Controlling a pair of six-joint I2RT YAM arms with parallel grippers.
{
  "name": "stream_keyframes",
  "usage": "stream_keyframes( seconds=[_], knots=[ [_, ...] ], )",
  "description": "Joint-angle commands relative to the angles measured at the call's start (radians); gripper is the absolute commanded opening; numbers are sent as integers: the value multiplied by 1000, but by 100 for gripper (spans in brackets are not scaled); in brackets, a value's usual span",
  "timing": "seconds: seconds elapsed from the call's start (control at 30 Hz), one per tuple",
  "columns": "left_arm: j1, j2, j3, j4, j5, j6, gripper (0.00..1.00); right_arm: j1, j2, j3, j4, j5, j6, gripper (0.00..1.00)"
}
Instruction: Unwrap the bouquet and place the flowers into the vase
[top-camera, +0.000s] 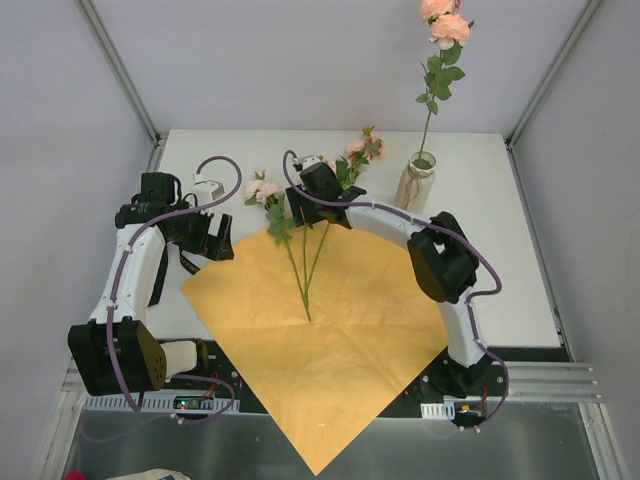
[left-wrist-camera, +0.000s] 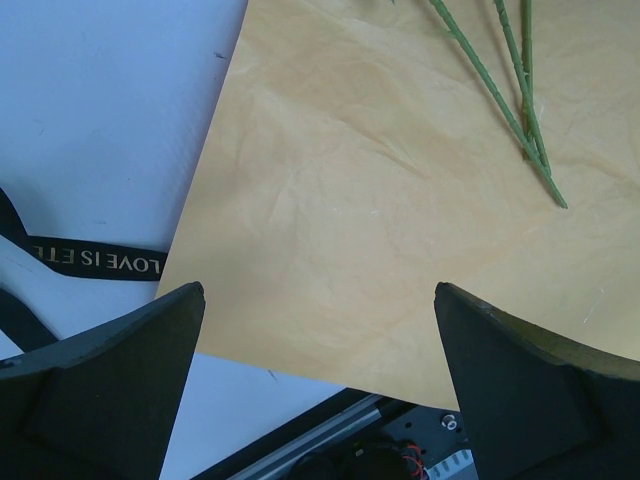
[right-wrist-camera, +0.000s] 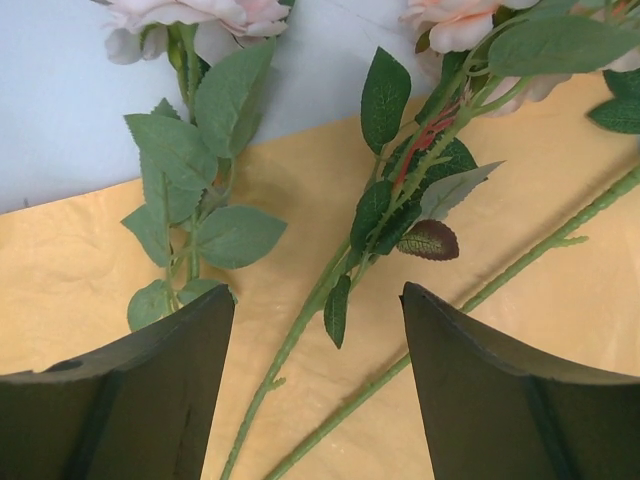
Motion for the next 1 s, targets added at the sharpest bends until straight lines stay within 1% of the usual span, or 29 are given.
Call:
stream_keyframes(
  seconds=[0.0,0.23,0.33,0.37,0.5,0.6,0.63,0.7,0.73,0.83,0.97],
  knots=[
    [10,-21,-6,-17,-13,21,99,-3,61,84,-66,18,37,70],
    [10,-19,-11,-13,-10,24,99,-3,121,100,-77,43,60,65],
    [11,-19,-12,-13,-12,26,99,-3,137,111,-76,46,75,58],
    [10,-19,-14,-12,-10,26,99,-3,142,111,-66,49,80,53],
    [11,-24,-23,-7,-12,27,99,-3,154,122,-54,49,97,45],
    [10,-24,-31,-6,-13,29,99,-1,162,127,-46,50,111,38],
    [10,-25,-32,-7,-15,27,99,-3,164,127,-42,52,120,33],
    [10,-25,-31,-7,-16,29,99,-1,164,124,-37,56,127,27],
    [11,-25,-29,-6,-16,27,99,-3,162,117,-30,62,129,22],
    [11,-33,-27,-7,-16,29,99,-4,150,114,-20,75,138,14],
    [10,-33,-27,-7,-22,29,99,-9,118,125,-10,104,134,10]
  ],
)
